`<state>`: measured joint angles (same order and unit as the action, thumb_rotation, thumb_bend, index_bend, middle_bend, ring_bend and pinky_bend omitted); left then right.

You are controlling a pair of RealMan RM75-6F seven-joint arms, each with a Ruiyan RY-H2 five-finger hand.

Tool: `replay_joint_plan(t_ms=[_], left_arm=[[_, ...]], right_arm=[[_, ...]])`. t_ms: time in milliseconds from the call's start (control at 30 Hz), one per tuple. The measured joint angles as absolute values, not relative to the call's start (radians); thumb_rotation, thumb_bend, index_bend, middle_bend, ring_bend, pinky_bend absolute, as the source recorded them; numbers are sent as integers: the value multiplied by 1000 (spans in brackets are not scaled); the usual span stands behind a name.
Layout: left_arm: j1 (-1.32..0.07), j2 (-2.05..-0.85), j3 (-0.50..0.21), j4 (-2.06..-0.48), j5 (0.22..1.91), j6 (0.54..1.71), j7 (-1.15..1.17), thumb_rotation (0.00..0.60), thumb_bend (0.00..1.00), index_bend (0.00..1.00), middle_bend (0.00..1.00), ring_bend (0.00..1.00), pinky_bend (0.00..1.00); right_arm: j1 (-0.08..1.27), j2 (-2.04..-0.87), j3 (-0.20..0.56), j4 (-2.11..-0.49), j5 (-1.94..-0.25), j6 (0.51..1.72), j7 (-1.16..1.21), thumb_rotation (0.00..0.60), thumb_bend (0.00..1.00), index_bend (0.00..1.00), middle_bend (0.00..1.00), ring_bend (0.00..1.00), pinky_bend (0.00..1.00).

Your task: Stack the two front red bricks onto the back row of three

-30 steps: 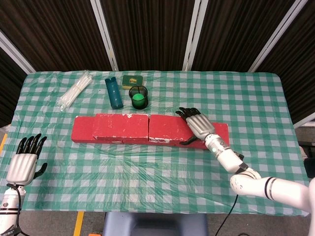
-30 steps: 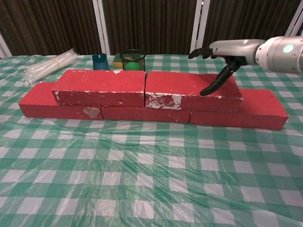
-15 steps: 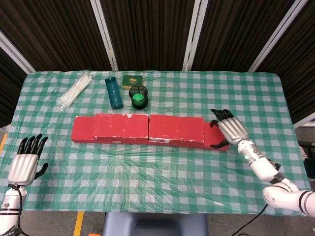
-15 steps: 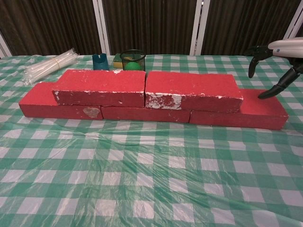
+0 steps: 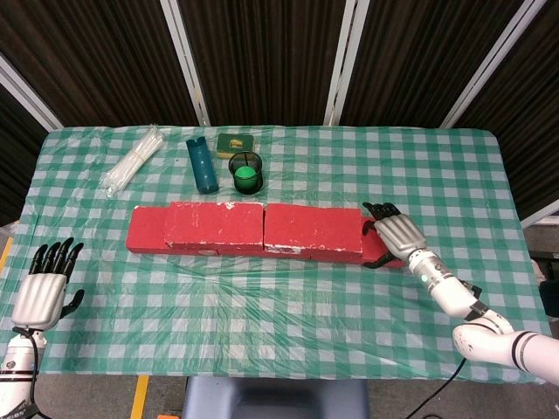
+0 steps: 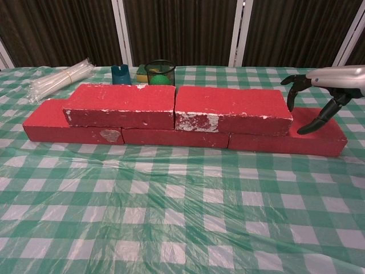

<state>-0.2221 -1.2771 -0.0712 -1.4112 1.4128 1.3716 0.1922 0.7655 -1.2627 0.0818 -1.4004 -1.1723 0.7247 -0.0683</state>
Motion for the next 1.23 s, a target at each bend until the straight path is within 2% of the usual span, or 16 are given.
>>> replay_joint_plan(t_ms=[433, 500, 600, 667, 733, 800, 933, 1033, 1133, 1233], left_arm=[[-218, -1272, -73, -1414, 1419, 1384, 180, 600, 342, 0, 0, 0, 40], [-217, -1272, -72, -1414, 1420, 1386, 183, 600, 343, 0, 0, 0, 39], [-215, -1273, -73, -1416, 1419, 1387, 187, 600, 342, 0, 0, 0, 39], [-214, -1273, -73, -1417, 1420, 1393, 190, 600, 342, 0, 0, 0, 39], [-213, -1275, -74, -1417, 1428, 1405, 193, 600, 348, 0, 0, 0, 39], [-210, -1278, -75, -1414, 1441, 1428, 196, 600, 358, 0, 0, 0, 38], [-200, -1285, -75, -1409, 1474, 1475, 199, 600, 364, 0, 0, 0, 26], [-192, -1290, -73, -1411, 1486, 1497, 210, 600, 365, 0, 0, 0, 14], [-187, -1298, -73, -1410, 1495, 1515, 232, 600, 364, 0, 0, 0, 13], [-183, -1303, -69, -1413, 1500, 1520, 269, 600, 365, 0, 0, 0, 12]], right_arm=[[766, -1254, 87, -1432, -1178, 710, -64, 465, 109, 403, 0, 0, 0], [757, -1236, 84, -1453, -1180, 720, -67, 465, 108, 353, 0, 0, 0], [731, -1210, 79, -1488, -1190, 765, -69, 472, 108, 186, 0, 0, 0], [702, -1198, 74, -1509, -1210, 822, -70, 488, 108, 60, 0, 0, 0], [664, -1196, 61, -1523, -1255, 911, -78, 490, 108, 12, 0, 0, 0], [622, -1206, 43, -1522, -1318, 1015, -93, 515, 109, 1, 0, 0, 0], [478, -1263, -16, -1476, -1472, 1322, -150, 597, 111, 0, 0, 0, 0], [329, -1305, -49, -1441, -1525, 1523, -236, 600, 111, 0, 0, 0, 0], [211, -1317, -62, -1442, -1538, 1632, -344, 600, 111, 0, 0, 0, 0], [180, -1310, -68, -1463, -1535, 1643, -385, 600, 112, 0, 0, 0, 0]])
